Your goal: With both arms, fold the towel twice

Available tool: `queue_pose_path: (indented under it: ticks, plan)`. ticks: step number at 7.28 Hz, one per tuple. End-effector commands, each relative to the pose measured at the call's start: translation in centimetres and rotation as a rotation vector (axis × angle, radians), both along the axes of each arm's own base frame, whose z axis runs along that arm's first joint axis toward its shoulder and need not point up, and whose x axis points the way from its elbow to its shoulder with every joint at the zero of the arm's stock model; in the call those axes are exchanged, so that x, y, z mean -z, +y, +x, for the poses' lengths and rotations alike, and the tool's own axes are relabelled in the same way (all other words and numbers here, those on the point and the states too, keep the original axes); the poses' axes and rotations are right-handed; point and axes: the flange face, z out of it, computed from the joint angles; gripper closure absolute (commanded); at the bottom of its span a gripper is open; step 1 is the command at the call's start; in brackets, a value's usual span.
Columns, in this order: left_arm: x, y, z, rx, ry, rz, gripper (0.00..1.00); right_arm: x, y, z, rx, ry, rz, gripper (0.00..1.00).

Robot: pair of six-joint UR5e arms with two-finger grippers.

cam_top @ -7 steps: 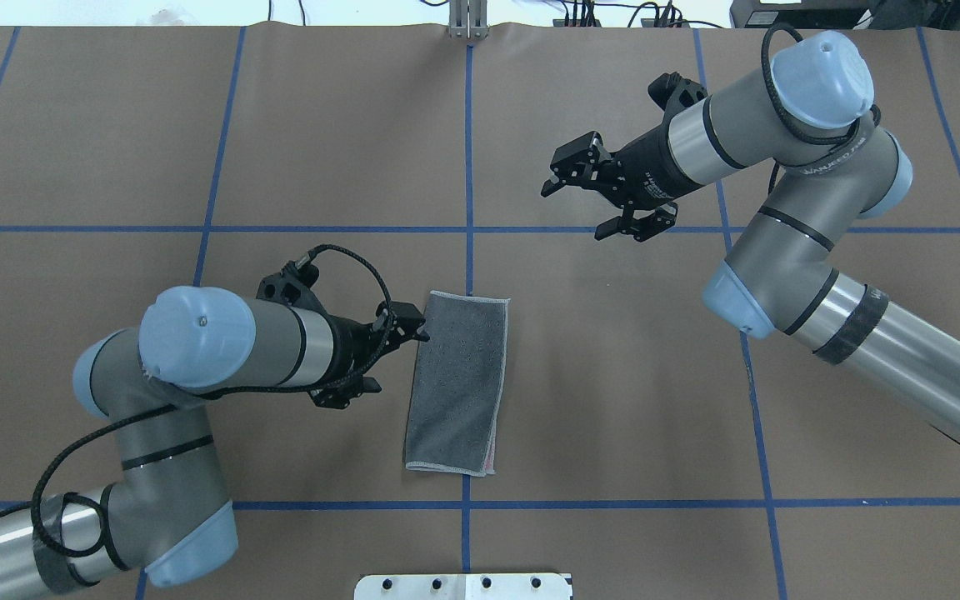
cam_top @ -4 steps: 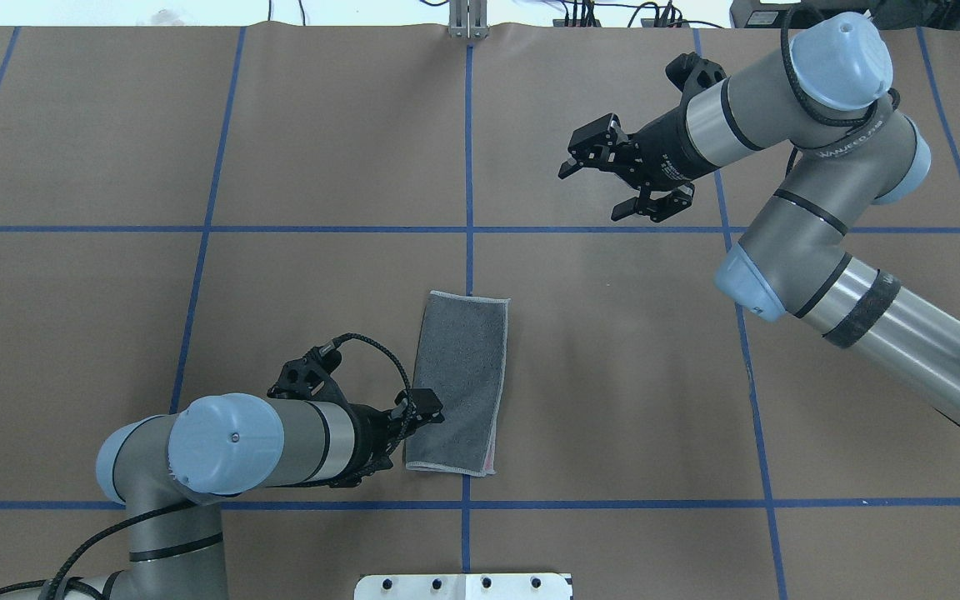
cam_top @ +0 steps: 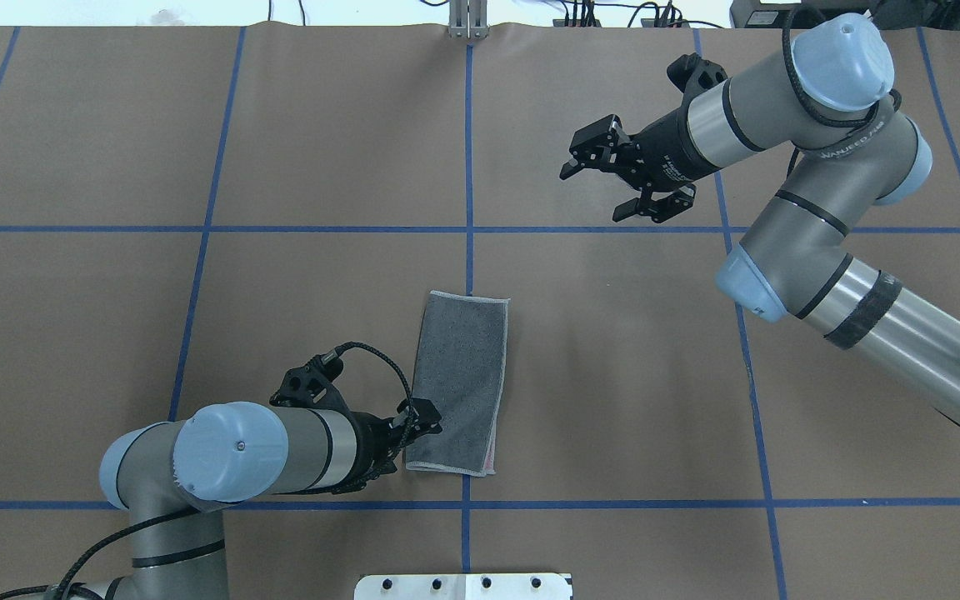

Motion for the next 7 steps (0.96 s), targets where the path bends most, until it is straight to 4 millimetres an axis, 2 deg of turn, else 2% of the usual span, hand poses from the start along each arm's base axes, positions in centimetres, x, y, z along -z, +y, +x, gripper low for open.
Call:
queue_pose_path:
  ticks: [1, 5, 7]
  plan:
    - [0.01, 0.06, 0.35, -0.003, -0.001, 0.000, 0.21, -0.14, 0.05, 0.01, 0.001, 0.001, -0.001, 0.00]
    - [-0.41, 0.04, 0.79, -0.003, -0.010, -0.001, 0.25, -0.55, 0.09, 0.06, -0.001, 0.005, -0.004, 0.00]
    - [-0.58, 0.06, 0.75, -0.005, -0.012, -0.001, 0.36, -0.55, 0.09, 0.06, -0.001, 0.005, -0.004, 0.00]
